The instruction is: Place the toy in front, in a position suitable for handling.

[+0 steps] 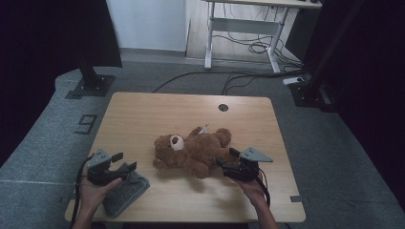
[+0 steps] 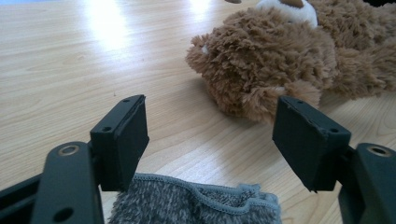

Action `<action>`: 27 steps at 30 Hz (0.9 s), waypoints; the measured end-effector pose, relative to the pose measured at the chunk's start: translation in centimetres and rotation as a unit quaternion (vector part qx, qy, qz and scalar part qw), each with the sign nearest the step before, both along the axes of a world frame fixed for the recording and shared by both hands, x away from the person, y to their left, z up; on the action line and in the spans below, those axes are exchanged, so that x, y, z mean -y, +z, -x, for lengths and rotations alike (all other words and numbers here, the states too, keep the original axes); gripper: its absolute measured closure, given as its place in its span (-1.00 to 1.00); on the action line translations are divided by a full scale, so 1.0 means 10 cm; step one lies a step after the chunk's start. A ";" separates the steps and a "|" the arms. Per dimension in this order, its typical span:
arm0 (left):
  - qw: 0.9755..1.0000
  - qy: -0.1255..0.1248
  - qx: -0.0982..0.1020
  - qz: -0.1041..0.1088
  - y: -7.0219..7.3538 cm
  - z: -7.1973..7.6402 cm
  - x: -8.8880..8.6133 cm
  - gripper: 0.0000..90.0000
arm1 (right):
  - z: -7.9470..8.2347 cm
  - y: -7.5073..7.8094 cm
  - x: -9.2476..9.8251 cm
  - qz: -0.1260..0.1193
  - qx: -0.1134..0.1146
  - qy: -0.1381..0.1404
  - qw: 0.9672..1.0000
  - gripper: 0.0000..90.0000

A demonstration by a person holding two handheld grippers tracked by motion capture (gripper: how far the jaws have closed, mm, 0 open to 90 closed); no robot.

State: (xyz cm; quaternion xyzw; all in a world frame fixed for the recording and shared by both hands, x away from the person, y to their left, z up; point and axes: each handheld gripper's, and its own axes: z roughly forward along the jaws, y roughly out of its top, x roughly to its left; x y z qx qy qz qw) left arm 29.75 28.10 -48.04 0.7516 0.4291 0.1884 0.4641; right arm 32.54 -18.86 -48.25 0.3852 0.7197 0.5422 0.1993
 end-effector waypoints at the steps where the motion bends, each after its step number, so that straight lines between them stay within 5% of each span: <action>1: 1.000 -0.004 0.001 0.000 0.01 0.01 0.01 -0.42 | -0.01 0.00 0.01 0.001 -0.002 -0.002 1.000 -0.40; 8: 1.000 -0.008 -0.002 0.007 0.04 0.05 -0.01 -0.49 | -0.13 -0.10 0.11 0.009 -0.027 -0.023 0.999 -0.51; 17: 1.000 -0.002 -0.003 0.007 0.04 0.05 -0.03 -0.50 | -0.20 -0.25 0.01 0.046 -0.065 -0.005 0.997 -0.62; 23: 1.000 0.007 -0.001 0.014 0.06 0.11 -0.02 -0.51 | -0.23 -0.40 0.00 0.063 -0.089 -0.006 0.994 -0.42; 27: 1.000 0.007 0.000 0.011 0.06 0.13 0.01 -0.51 | -0.20 -0.38 0.01 0.065 -0.082 -0.005 0.994 -0.29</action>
